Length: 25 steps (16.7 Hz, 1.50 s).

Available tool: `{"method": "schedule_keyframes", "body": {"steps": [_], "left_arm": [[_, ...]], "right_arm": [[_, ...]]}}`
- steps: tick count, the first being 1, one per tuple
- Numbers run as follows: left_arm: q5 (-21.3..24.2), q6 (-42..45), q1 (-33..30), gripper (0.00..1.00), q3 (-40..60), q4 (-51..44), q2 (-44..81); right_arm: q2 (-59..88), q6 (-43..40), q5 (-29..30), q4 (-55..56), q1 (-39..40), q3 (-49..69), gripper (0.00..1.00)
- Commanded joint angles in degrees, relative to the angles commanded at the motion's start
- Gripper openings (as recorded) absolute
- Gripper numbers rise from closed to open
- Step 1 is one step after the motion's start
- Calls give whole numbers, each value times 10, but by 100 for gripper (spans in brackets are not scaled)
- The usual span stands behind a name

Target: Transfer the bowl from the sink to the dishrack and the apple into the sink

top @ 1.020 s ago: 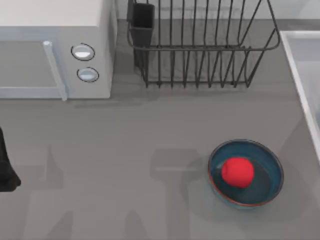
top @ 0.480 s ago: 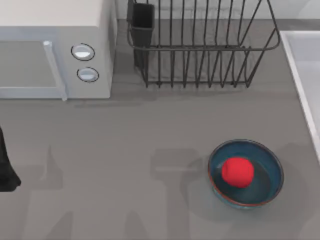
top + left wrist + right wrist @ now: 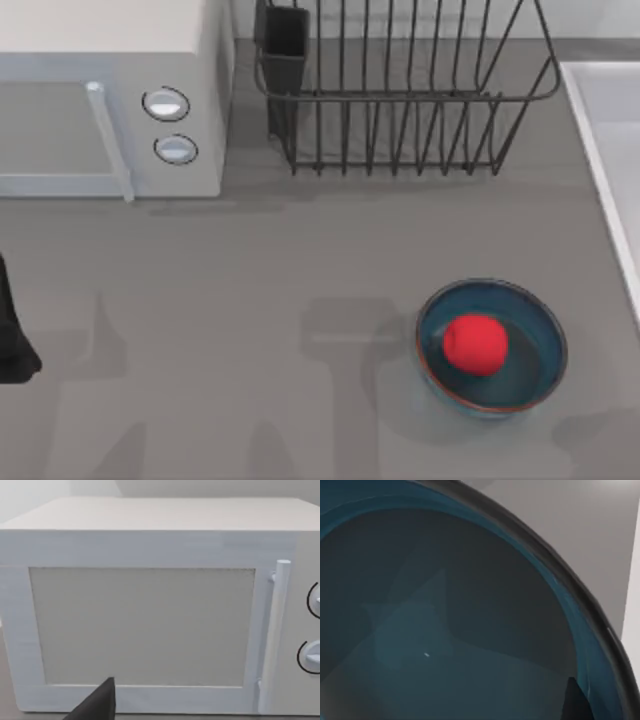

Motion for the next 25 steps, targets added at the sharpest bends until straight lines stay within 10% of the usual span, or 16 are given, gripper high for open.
{"method": "schedule_keyframes", "body": {"steps": [11, 25], "left_arm": [[0, 0, 0, 100, 0, 0, 0], [0, 0, 0, 100, 0, 0, 0]], "right_arm": [[-12, 32, 32, 45, 53, 3, 0], [69, 354, 368, 631, 714, 15, 0]]}}
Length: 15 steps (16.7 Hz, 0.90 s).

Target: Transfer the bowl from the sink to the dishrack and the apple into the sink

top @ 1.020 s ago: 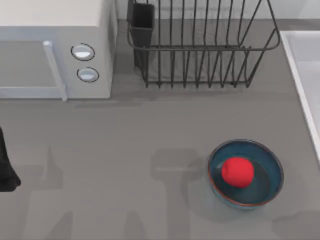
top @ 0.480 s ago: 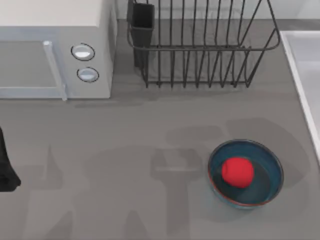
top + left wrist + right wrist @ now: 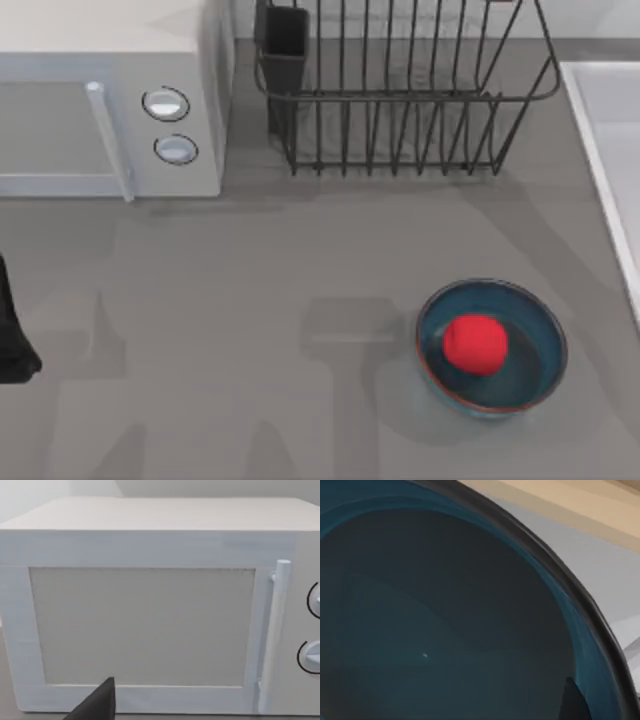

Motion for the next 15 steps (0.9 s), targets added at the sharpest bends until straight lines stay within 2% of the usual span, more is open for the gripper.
{"method": "schedule_keyframes", "body": {"steps": [3, 7, 15], "left_arm": [[0, 0, 0, 100, 0, 0, 0], [0, 0, 0, 100, 0, 0, 0], [0, 0, 0, 100, 0, 0, 0]], "right_arm": [[0, 53, 68, 135, 98, -6, 0], [-6, 91, 130, 249, 172, -11, 0], [-5, 99, 141, 271, 184, -12, 0]]}}
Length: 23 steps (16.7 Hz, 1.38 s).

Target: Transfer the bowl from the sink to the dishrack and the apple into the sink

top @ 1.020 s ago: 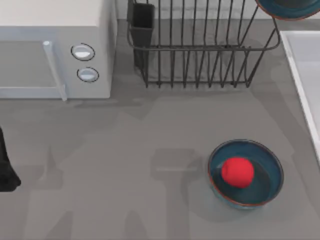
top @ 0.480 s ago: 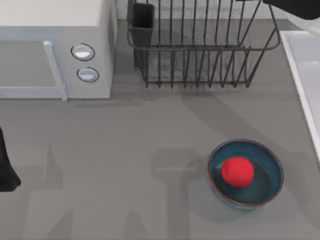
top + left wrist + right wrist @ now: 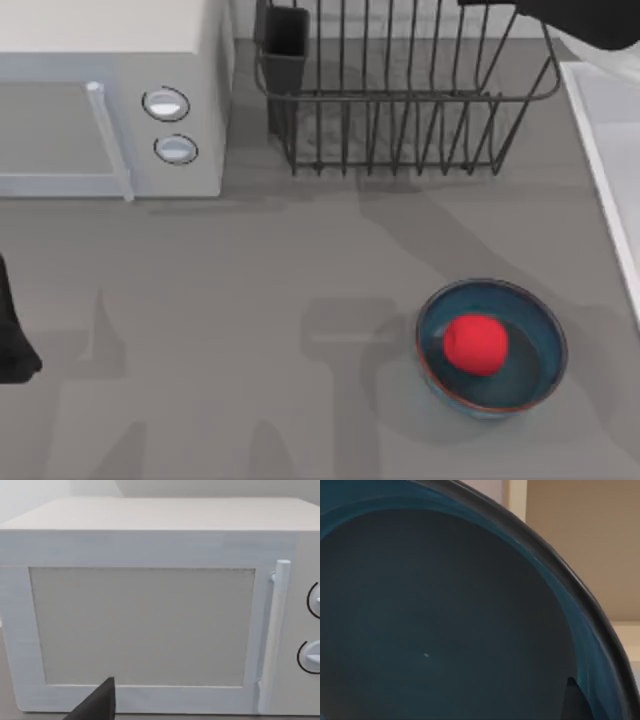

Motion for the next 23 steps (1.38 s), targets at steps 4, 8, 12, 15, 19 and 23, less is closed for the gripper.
{"method": "schedule_keyframes", "body": {"steps": [4, 8, 12, 15, 19, 23], "left_arm": [[0, 0, 0, 100, 0, 0, 0], [0, 0, 0, 100, 0, 0, 0], [0, 0, 0, 100, 0, 0, 0], [0, 0, 0, 100, 0, 0, 0], [0, 0, 0, 100, 0, 0, 0], [0, 0, 0, 100, 0, 0, 0]], "right_arm": [[45, 0, -13, 66, -13, -28, 0], [120, -2, -43, 222, -43, -87, 0], [188, -4, -73, 361, -75, -153, 0], [213, -4, -87, 403, -90, -182, 0], [214, -4, -87, 405, -91, -184, 0], [214, -4, -87, 405, -91, -184, 30]]}}
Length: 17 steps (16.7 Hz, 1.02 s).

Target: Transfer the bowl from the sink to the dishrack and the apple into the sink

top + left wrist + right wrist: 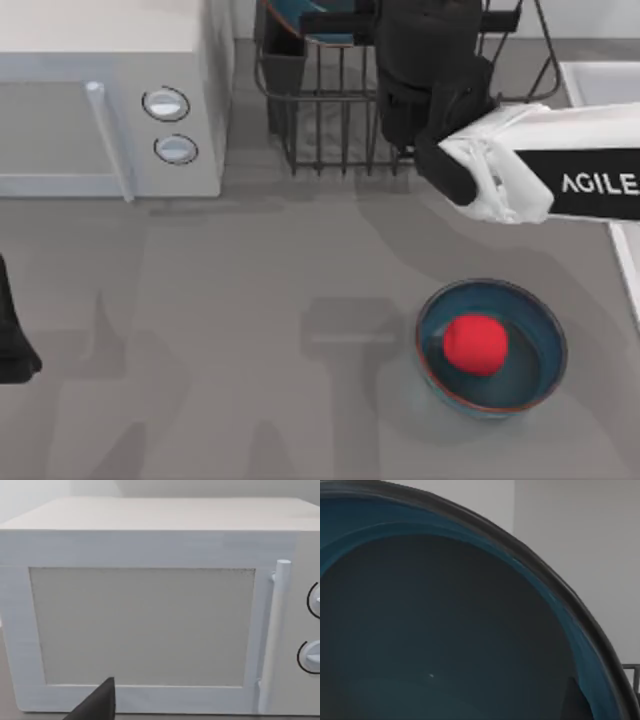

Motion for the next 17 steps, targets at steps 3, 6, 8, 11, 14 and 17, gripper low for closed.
{"method": "schedule_keyframes", "body": {"steps": [3, 6, 8, 11, 14, 17], "left_arm": [[0, 0, 0, 100, 0, 0, 0], [0, 0, 0, 100, 0, 0, 0], [0, 0, 0, 100, 0, 0, 0], [0, 0, 0, 100, 0, 0, 0], [0, 0, 0, 100, 0, 0, 0], [0, 0, 0, 100, 0, 0, 0]], "right_arm": [[0, 0, 0, 0, 0, 0, 53], [0, 0, 0, 0, 0, 0, 75], [0, 0, 0, 0, 0, 0, 90], [0, 0, 0, 0, 0, 0, 100], [0, 0, 0, 0, 0, 0, 100], [0, 0, 0, 0, 0, 0, 100]]}}
